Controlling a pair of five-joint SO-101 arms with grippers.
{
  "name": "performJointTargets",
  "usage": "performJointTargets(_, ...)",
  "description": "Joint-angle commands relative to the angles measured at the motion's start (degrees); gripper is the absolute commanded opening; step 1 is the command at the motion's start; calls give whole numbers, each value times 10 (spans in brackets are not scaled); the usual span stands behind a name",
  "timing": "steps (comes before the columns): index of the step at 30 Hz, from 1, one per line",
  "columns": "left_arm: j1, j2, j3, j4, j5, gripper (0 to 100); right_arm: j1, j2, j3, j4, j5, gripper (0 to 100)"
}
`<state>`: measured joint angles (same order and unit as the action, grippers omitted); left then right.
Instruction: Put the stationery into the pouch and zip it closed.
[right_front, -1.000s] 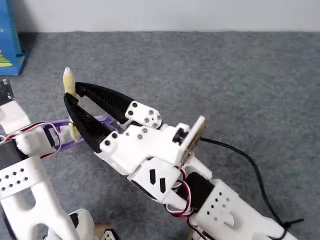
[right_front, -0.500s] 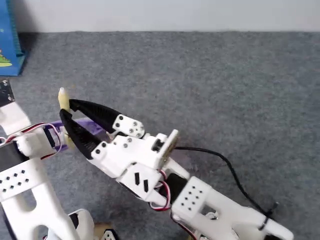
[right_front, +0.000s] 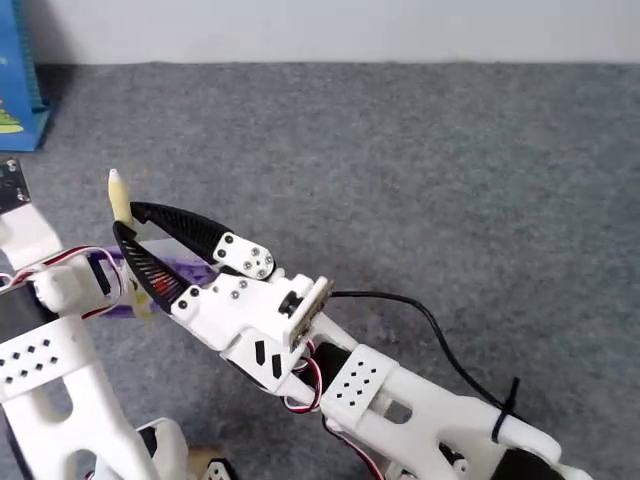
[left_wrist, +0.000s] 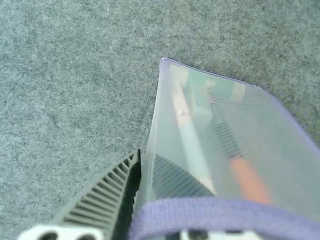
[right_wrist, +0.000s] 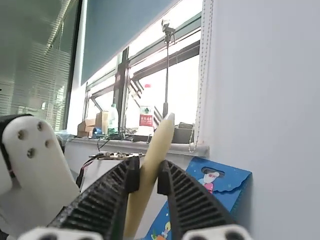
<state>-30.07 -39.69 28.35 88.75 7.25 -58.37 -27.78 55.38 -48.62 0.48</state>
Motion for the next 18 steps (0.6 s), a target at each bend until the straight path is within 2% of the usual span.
performJointTargets(1, -9, 4, 0, -13, -1, 11, 8, 0, -16, -11, 9, 7)
performJointTargets(4, -9, 4, 0, -13, -1, 11, 5, 0, -32, -11, 15, 7)
performJointTargets(13, -9, 4, 0, -16, -1, 11, -33, 0, -77, -15, 120, 7)
performJointTargets(18, -9, 4, 0, -16, -1, 11, -34, 0, -94, -15, 139, 7)
